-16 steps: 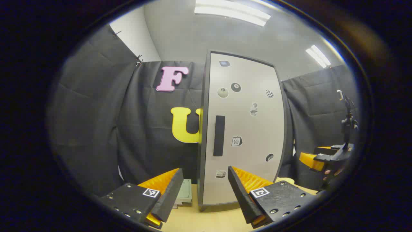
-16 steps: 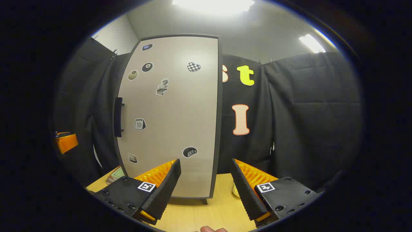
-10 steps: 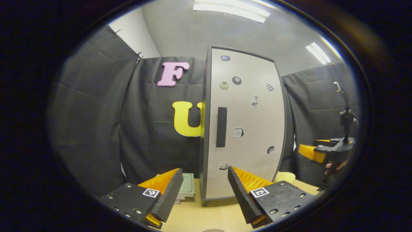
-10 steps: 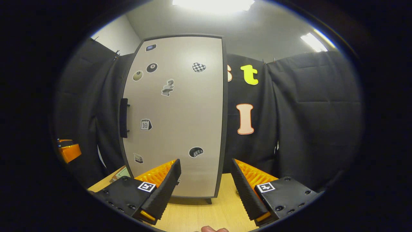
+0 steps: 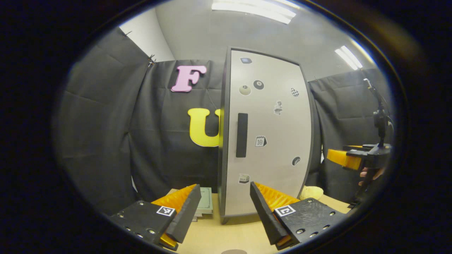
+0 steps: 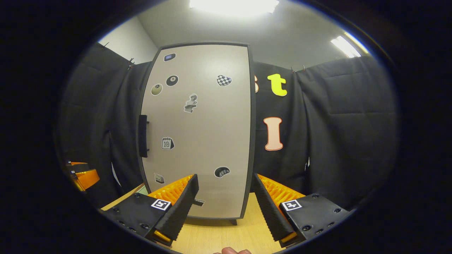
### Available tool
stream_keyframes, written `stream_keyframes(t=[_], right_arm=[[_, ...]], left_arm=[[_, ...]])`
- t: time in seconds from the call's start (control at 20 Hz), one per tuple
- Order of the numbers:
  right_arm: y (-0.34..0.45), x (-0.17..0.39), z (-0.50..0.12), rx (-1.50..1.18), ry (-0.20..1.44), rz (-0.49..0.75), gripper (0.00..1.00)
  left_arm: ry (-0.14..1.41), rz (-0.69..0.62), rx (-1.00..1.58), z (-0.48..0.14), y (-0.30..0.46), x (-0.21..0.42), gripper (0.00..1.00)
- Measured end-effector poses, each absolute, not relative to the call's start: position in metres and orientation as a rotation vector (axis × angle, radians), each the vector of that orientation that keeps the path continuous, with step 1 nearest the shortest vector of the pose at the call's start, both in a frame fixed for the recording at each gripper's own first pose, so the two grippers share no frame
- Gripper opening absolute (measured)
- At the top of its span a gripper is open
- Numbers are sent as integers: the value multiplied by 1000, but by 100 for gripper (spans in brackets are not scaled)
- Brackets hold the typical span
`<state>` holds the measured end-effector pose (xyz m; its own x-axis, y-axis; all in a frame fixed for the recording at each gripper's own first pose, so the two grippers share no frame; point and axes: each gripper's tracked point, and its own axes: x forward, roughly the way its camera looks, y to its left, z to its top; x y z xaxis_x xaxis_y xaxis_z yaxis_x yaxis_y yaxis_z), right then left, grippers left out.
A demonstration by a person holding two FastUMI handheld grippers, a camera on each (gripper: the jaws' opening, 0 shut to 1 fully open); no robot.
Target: Open the cabinet door with the right hand, grasp the bottle in the cabinet with the left hand and place it on the coaster, then close the cabinet door with the right hand.
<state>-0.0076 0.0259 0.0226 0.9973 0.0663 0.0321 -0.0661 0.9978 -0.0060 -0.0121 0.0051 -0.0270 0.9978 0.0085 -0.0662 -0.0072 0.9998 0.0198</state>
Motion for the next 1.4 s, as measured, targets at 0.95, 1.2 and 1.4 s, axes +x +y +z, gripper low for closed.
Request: stream_keyframes(t=[0.95, 1.2, 1.4], right_arm=[[151, 49, 126, 98, -132, 296, 97], [201, 65, 127, 95, -128, 361, 96], [234, 79, 128, 107, -119, 386, 96]], left_arm=[[95, 230, -28, -59, 92, -59, 84], [103, 315, 56, -60, 132, -75, 87], [133, 363, 7, -76, 153, -86, 84]])
